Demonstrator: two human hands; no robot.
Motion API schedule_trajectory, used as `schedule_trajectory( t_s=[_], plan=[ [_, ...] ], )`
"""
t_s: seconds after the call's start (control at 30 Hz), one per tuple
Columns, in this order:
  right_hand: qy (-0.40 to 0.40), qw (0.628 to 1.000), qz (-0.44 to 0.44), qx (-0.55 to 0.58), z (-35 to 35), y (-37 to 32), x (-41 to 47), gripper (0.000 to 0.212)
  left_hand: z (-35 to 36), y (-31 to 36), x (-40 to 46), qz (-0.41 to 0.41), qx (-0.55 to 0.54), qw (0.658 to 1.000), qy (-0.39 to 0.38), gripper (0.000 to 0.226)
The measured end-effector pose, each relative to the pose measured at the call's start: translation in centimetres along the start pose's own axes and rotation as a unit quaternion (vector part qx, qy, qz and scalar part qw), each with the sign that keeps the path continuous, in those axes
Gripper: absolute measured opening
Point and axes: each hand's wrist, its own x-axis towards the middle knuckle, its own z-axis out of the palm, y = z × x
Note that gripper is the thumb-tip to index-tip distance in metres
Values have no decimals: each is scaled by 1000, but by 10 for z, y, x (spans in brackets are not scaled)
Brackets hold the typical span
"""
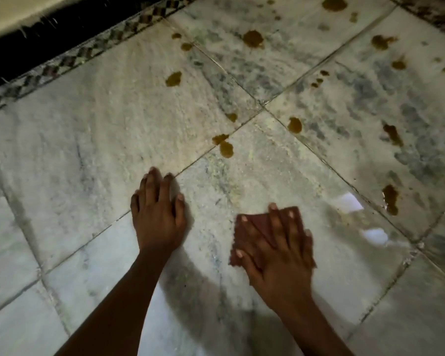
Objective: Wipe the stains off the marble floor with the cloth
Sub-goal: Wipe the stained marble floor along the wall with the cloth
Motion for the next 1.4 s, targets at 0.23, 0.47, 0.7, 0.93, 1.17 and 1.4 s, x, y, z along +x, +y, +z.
schedule_trajectory(
  t_s=[0.23, 0.47, 0.7, 0.93, 1.17, 1.4],
  plan=[
    [7, 984, 173, 30, 16, -13, 119, 71, 4, -3, 0, -1, -21, 1000, 5, 57],
    [17, 1000, -7, 7, 11, -29, 44, 67, 2, -2, 1, -3, -21, 1000, 13, 55],
    [25, 991, 125, 40, 29, -53, 175, 69, 2, 0, 2, -33, -29, 999, 3, 58],
    [-29, 995, -92, -7, 13, -44, 131, 70, 0, 0, 0, -97, -18, 995, 4, 65],
    [-28, 998, 58, 26, 19, -63, 245, 70, 5, -2, 0, -95, -42, 995, -4, 67],
    [-100, 970, -217, -49, 12, -80, 202, 69, 0, -2, 3, -95, -52, 994, -17, 68]
  ],
)
